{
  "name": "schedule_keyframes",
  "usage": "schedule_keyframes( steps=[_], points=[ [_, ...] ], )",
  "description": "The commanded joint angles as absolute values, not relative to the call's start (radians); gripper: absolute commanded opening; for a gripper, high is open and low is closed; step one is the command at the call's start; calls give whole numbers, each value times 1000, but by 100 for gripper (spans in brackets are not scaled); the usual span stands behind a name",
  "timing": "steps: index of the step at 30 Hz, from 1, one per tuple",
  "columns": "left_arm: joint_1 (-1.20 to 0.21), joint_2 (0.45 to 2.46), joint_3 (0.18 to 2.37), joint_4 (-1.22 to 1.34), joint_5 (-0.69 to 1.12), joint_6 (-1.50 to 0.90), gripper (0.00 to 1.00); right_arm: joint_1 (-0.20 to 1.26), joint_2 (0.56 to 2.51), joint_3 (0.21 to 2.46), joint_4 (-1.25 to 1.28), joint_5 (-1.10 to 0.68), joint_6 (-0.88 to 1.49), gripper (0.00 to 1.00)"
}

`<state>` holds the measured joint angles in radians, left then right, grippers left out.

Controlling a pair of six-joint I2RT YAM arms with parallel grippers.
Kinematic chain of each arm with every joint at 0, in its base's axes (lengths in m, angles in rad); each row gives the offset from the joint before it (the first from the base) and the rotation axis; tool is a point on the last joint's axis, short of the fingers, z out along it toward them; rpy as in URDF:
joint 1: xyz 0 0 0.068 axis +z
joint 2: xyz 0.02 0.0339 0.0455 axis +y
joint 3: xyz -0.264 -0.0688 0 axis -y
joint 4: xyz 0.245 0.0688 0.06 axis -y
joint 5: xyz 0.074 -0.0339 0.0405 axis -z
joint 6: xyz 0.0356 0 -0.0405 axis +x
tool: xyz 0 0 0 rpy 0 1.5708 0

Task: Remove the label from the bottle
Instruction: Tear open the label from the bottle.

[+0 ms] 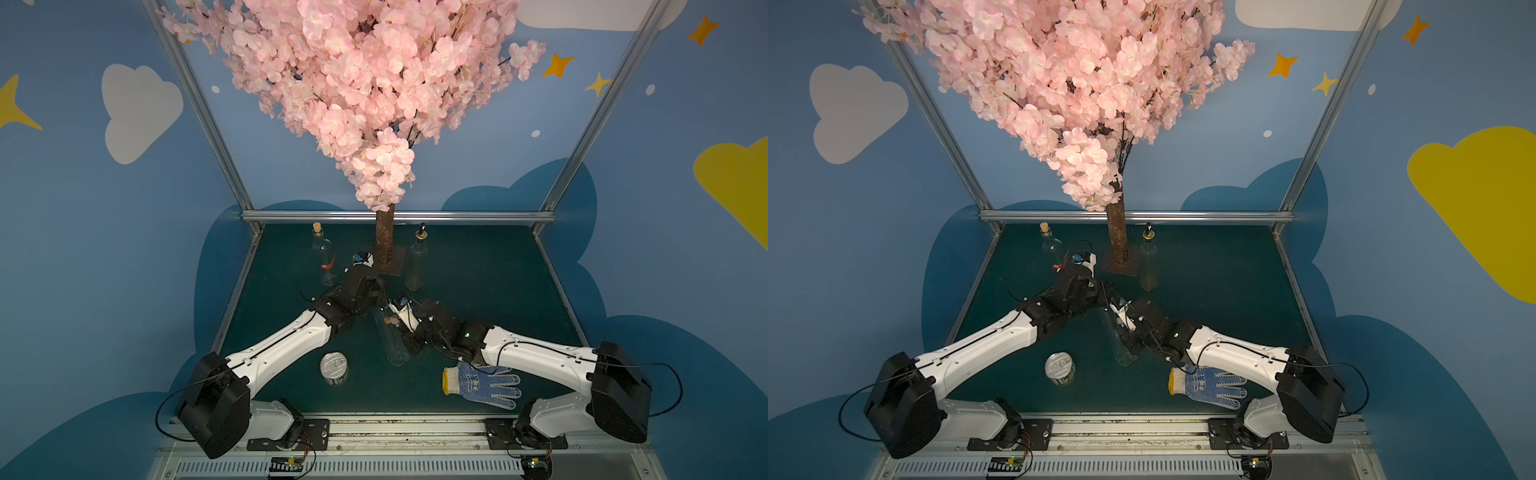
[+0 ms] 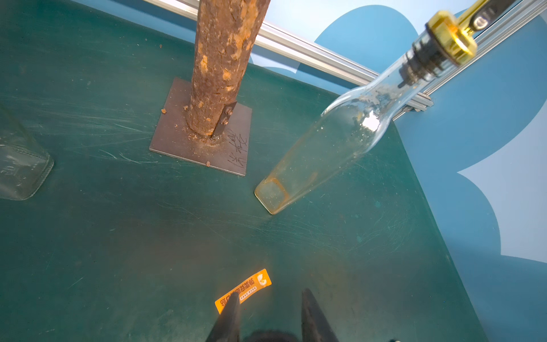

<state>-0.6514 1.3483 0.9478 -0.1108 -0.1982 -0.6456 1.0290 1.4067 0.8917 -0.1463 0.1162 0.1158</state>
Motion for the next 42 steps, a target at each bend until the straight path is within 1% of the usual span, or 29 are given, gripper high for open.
schedule_keyframes(
  steps=[1, 42],
  points=[
    [-660, 1323, 933, -132, -193, -603, 2, 1004, 1381, 877, -137, 190, 132, 0],
    [-664, 1323, 933, -119, -178, -578, 2, 981, 1382, 867, -145, 205, 152, 0]
  ],
)
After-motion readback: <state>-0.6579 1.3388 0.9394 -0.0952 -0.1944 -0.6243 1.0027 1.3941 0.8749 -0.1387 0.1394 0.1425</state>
